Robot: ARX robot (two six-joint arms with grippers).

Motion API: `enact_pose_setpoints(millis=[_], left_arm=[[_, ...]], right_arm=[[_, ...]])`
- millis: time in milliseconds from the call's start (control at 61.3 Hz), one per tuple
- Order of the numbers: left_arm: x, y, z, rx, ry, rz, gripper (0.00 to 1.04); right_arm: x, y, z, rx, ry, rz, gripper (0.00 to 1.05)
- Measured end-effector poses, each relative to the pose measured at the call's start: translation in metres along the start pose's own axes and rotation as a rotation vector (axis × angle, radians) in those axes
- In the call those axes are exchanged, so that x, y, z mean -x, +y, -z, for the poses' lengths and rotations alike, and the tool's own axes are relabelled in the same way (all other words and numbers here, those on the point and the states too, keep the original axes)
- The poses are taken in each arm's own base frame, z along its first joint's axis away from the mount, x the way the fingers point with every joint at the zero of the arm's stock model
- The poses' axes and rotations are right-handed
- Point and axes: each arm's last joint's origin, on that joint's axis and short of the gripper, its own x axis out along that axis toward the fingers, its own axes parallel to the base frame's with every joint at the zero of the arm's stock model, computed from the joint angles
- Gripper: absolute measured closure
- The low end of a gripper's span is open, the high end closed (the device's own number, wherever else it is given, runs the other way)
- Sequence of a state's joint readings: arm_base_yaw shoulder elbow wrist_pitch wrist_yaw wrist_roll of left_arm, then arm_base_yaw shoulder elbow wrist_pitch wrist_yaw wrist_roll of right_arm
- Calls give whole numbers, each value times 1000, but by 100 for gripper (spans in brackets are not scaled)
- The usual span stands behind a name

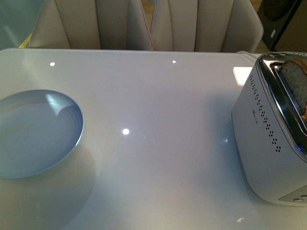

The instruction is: Left arm holds plate, right arm toasts bread

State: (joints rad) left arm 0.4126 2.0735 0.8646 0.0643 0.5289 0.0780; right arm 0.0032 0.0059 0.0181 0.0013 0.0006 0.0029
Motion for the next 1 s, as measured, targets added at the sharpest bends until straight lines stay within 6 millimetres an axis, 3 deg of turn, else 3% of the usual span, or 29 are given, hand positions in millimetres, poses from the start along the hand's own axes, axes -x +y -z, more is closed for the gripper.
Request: enact_pose_setpoints(millis=[310,995], left_arm=[[-29,0,20,-34,84,38,101],[-54,2,51,-88,172,46,101]], right_arm=[[0,0,0,0,0,0,9],[0,0,0,0,0,0,9]])
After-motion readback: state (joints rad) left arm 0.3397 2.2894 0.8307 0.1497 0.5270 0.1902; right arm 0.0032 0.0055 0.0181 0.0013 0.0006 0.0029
